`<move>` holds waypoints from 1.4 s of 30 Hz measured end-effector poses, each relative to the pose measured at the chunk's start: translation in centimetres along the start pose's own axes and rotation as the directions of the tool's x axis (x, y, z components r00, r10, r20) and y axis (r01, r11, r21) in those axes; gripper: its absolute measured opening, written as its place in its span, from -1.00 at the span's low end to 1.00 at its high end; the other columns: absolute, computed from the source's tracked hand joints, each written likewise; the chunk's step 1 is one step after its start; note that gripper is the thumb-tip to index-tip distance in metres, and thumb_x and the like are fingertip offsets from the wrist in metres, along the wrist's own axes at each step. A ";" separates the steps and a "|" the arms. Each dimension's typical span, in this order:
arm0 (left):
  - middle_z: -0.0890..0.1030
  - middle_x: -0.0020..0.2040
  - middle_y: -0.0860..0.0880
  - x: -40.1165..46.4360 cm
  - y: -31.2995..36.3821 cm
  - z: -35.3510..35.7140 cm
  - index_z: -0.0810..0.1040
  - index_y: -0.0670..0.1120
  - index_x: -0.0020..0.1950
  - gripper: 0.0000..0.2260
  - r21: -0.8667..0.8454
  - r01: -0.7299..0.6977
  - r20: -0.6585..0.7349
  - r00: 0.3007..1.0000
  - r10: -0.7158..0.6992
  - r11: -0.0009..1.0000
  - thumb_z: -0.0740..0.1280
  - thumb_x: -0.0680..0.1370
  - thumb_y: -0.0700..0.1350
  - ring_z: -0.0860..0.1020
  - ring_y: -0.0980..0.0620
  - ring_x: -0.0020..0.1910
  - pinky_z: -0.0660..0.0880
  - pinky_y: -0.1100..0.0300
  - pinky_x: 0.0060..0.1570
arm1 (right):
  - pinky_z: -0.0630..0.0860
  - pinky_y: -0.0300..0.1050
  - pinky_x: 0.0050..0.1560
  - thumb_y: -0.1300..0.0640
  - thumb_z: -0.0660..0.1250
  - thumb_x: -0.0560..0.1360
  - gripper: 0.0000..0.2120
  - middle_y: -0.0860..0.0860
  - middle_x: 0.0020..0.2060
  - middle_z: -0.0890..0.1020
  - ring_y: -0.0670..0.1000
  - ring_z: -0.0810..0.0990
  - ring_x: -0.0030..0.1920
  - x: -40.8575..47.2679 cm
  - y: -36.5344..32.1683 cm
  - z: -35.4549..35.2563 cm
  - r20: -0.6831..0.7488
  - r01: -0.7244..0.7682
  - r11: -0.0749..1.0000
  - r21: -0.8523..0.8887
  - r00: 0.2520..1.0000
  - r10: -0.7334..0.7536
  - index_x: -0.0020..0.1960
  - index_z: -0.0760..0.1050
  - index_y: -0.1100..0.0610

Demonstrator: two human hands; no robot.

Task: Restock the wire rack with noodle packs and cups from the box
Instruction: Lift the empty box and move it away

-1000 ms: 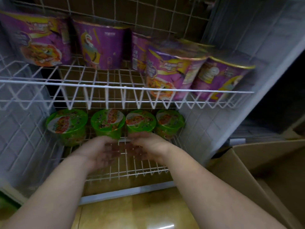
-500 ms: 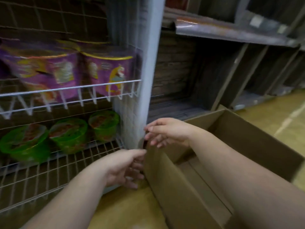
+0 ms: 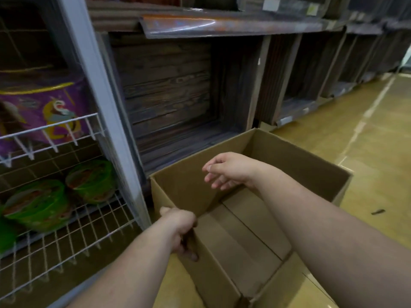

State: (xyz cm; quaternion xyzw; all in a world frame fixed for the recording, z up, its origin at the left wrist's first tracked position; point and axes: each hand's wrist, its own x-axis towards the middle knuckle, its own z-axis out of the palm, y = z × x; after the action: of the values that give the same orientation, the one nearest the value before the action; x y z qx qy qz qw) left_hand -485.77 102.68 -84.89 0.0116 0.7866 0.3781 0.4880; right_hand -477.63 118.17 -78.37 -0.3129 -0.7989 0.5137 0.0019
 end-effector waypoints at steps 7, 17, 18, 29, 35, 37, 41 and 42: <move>0.32 0.31 -0.30 0.2 2.2 -0.1 0.20 -0.04 0.46 -0.49 -0.127 -0.145 -0.046 0.989 0.141 0.981 0.12 0.57 -0.41 0.42 -0.53 0.13 0.49 -0.52 -0.28 | 0.59 -0.14 0.00 0.13 0.24 0.63 -0.82 -0.03 0.02 0.65 -0.05 0.65 0.00 -1.3 2.9 -4.5 -0.299 -0.010 0.999 -0.047 0.954 -0.004 0.19 0.54 0.01; 0.32 0.27 -0.24 -2.1 5.7 -1.2 0.23 0.09 0.47 -0.38 -0.294 -0.196 -0.041 0.980 0.193 0.935 0.21 0.53 -0.43 0.42 -0.46 0.14 0.57 -0.40 -0.29 | 0.01 0.40 0.48 0.06 0.43 0.48 -0.21 0.13 0.57 0.08 0.21 0.06 0.56 -3.2 4.1 -8.3 -0.835 -0.365 0.840 -0.403 0.523 -0.173 0.57 0.07 -0.11; 0.32 0.26 -0.23 -2.3 5.9 -1.1 0.24 0.09 0.46 -0.39 -0.305 -0.208 -0.038 0.978 0.206 0.929 0.22 0.53 -0.43 0.43 -0.46 0.13 0.57 -0.40 -0.29 | 0.00 0.41 0.46 0.07 0.44 0.47 -0.13 0.13 0.59 -0.02 0.22 0.01 0.57 -3.4 4.4 -8.9 -0.851 -0.389 0.852 -0.351 0.511 -0.117 0.58 -0.04 -0.12; 0.42 0.26 -0.29 -4.3 9.5 -2.5 0.28 0.10 0.45 -0.40 -0.321 -0.367 -0.114 0.930 0.349 0.873 0.20 0.53 -0.41 0.49 -0.44 0.10 0.56 -0.40 -0.32 | 0.22 0.12 0.49 0.26 0.36 0.52 -0.05 0.05 0.60 -0.20 0.14 -0.07 0.59 -5.2 5.3 -14.0 -0.920 -0.084 0.972 0.221 0.314 0.236 0.60 -0.24 -0.11; 0.30 0.34 -0.31 -6.5 10.0 -4.6 0.26 -0.06 0.47 -0.46 -0.288 -0.331 -0.158 0.942 0.296 0.899 0.21 0.54 -0.43 0.36 -0.51 0.24 0.52 -0.47 -0.24 | 0.36 0.10 0.42 0.25 0.22 0.49 -0.36 0.16 0.46 0.36 0.21 0.39 0.40 -3.1 5.7 -13.0 -0.788 0.225 0.799 0.557 0.447 0.423 0.54 0.14 0.17; 0.29 0.37 -0.33 -7.0 10.1 -5.4 0.24 -0.06 0.49 -0.44 -0.277 -0.319 -0.163 0.945 0.283 0.906 0.21 0.54 -0.42 0.36 -0.51 0.27 0.51 -0.49 -0.19 | 0.49 0.14 0.29 0.24 0.20 0.46 -0.52 0.15 0.27 0.53 0.20 0.54 0.21 -2.5 5.4 -12.2 -0.749 0.252 0.772 0.583 0.536 0.390 0.39 0.34 0.15; 0.27 0.41 -0.33 -8.0 11.1 -5.6 0.22 -0.07 0.51 -0.45 -0.291 -0.305 -0.173 0.949 0.264 0.907 0.20 0.56 -0.41 0.33 -0.51 0.31 0.51 -0.49 -0.19 | 0.44 0.16 0.34 0.13 0.23 0.51 -0.32 0.04 0.41 0.42 0.13 0.48 0.29 -2.1 4.4 -12.0 -0.681 0.327 0.704 0.630 0.668 0.299 0.57 0.08 -0.08; 0.26 0.41 -0.32 -8.1 11.5 -5.5 0.22 -0.07 0.51 -0.45 -0.299 -0.301 -0.176 0.950 0.257 0.906 0.20 0.56 -0.41 0.32 -0.51 0.32 0.51 -0.48 -0.18 | 0.39 0.19 0.37 0.09 0.24 0.53 -0.28 0.03 0.46 0.36 0.14 0.44 0.34 -2.0 4.3 -12.1 -0.658 0.324 0.689 0.649 0.694 0.293 0.59 -0.02 -0.15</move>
State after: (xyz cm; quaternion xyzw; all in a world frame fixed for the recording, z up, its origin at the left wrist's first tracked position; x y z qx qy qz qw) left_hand -489.89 104.58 -70.46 0.0191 0.7352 0.5672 0.3706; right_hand -469.99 128.25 -75.55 -0.4527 -0.4638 0.6199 0.4423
